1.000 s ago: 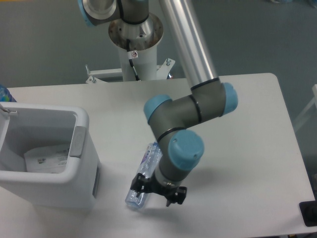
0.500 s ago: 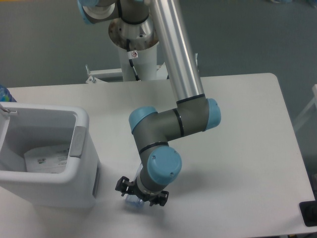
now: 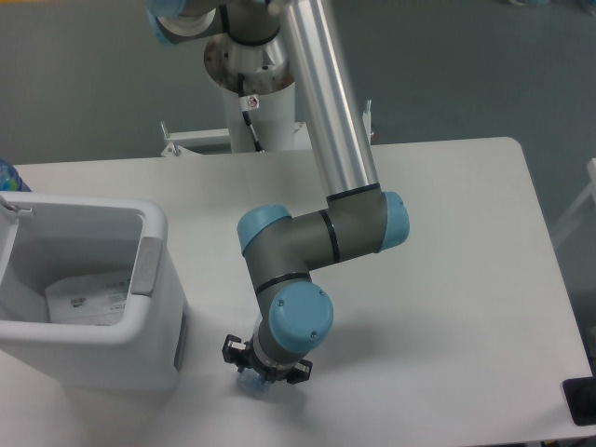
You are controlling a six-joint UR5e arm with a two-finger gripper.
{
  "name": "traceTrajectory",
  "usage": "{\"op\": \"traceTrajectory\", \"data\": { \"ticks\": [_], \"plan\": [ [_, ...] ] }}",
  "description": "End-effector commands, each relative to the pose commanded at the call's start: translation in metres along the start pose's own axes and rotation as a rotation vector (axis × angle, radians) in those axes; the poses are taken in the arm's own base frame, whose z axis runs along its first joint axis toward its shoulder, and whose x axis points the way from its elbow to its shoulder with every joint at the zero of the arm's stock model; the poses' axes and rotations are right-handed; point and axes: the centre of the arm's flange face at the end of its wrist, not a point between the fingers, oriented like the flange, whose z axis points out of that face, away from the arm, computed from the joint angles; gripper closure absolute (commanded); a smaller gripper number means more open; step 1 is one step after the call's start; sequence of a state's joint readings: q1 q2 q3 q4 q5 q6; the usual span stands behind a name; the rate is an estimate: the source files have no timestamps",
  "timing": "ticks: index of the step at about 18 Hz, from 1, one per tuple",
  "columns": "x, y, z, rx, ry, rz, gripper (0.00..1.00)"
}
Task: Place the trash in the trash can
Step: 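Lower the gripper and close it around the bottle, then lift the bottle and carry it into the white bin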
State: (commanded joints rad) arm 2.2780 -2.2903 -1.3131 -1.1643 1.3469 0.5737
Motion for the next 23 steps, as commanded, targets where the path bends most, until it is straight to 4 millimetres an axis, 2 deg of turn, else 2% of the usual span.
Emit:
{"op": "traceTrajectory", "data": {
  "ticks": [1, 3, 7, 9, 11, 13, 16, 18, 21, 23],
  "plan": [
    [0.0, -0.002, -0.007, 0.011, -0.007, 0.003, 0.85],
    [-0.003, -0.005, -0.022, 0.038, -0.019, 0.003, 0.87],
    [-0.03, 0.0, -0.081, 0.139, -0.038, -0.027, 0.87],
    [-0.041, 0.004, -0.124, 0.237, -0.015, -0.04, 0.87],
    [-0.039, 0.005, -0.171, 0.344, 0.014, -0.044, 0.87],
    [-0.039, 0.015, -0.221, 0.453, 0.05, -0.078, 0.87],
    [-0.017, 0.025, -0.295, 0.642, 0.122, -0.078, 0.87],
    [0.002, 0.031, -0.337, 0.742, 0.173, -0.084, 0.86],
    [0.031, 0.033, -0.383, 0.845, 0.222, -0.044, 0.86],
    [0.048, 0.034, -0.403, 0.884, 0.246, -0.008, 0.86]
  ]
}}
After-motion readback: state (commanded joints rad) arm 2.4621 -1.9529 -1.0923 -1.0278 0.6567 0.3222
